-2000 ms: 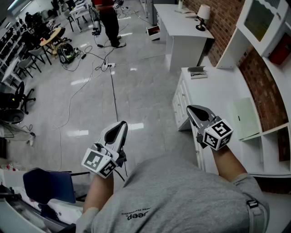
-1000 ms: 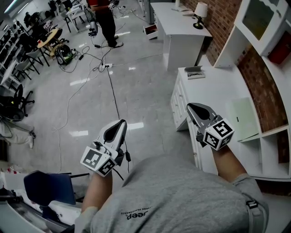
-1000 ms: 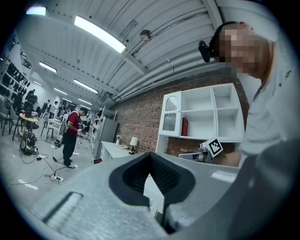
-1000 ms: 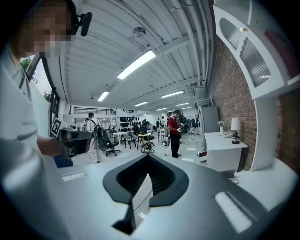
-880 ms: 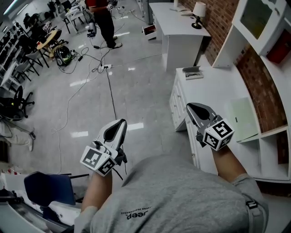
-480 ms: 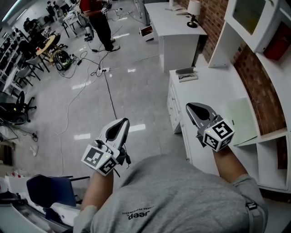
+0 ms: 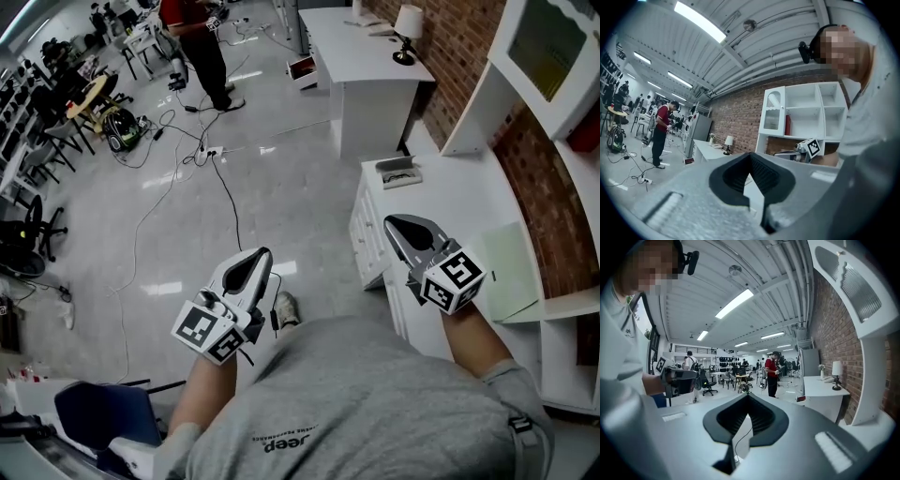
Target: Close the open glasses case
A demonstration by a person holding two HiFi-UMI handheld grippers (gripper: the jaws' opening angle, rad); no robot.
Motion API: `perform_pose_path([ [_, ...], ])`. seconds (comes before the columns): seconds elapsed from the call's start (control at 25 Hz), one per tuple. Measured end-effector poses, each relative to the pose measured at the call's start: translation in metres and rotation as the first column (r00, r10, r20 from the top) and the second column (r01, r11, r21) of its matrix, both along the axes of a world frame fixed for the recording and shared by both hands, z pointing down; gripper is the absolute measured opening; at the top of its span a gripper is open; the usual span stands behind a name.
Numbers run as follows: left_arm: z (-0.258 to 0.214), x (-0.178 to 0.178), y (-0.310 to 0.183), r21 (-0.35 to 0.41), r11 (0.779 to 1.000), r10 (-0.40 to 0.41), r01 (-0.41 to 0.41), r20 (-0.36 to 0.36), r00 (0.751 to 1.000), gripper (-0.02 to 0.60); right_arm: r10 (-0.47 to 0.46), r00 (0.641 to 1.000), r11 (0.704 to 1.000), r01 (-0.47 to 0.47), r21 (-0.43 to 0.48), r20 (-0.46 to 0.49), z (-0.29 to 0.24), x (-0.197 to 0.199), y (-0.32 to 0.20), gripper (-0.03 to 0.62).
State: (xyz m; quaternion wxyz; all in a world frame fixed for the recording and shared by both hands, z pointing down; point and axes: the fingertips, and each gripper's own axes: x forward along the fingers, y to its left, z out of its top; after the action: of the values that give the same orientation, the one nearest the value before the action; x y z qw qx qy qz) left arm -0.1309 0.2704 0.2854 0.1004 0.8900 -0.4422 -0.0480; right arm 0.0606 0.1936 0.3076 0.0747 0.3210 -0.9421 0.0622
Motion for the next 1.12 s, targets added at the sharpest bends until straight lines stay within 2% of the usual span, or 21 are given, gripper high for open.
perform_pose_path([
  [0.12,-0.002,-0.038,-0.04,0.022,1.0,0.023,-0.023,0.002,1.0,-0.002,0.014,1.0,1.0,-0.014,0.011,0.003,-0.006,-0.036,-0.035,0.009],
  [0.4,-0.01,-0.133,-0.133,0.014,0.997,0.073,-0.073,0.017,0.997,-0.002,0.029,0.999,0.999,-0.029,0.026,0.018,-0.025,-0.127,-0.116,0.009],
  [0.6,-0.01,-0.179,-0.186,0.002,0.996,0.084,-0.084,0.015,0.996,-0.002,0.062,0.998,0.998,-0.062,0.008,0.016,-0.024,-0.164,-0.166,0.009],
  [0.84,0.001,-0.2,-0.24,-0.027,0.997,0.072,-0.072,0.005,0.997,-0.002,0.063,0.998,0.998,-0.062,-0.023,0.015,-0.013,-0.179,-0.215,0.009],
  [1.12,0.01,-0.171,-0.308,-0.053,0.999,0.012,-0.011,0.025,1.0,-0.002,0.008,1.0,0.999,-0.007,-0.034,0.023,-0.008,-0.157,-0.282,0.009],
])
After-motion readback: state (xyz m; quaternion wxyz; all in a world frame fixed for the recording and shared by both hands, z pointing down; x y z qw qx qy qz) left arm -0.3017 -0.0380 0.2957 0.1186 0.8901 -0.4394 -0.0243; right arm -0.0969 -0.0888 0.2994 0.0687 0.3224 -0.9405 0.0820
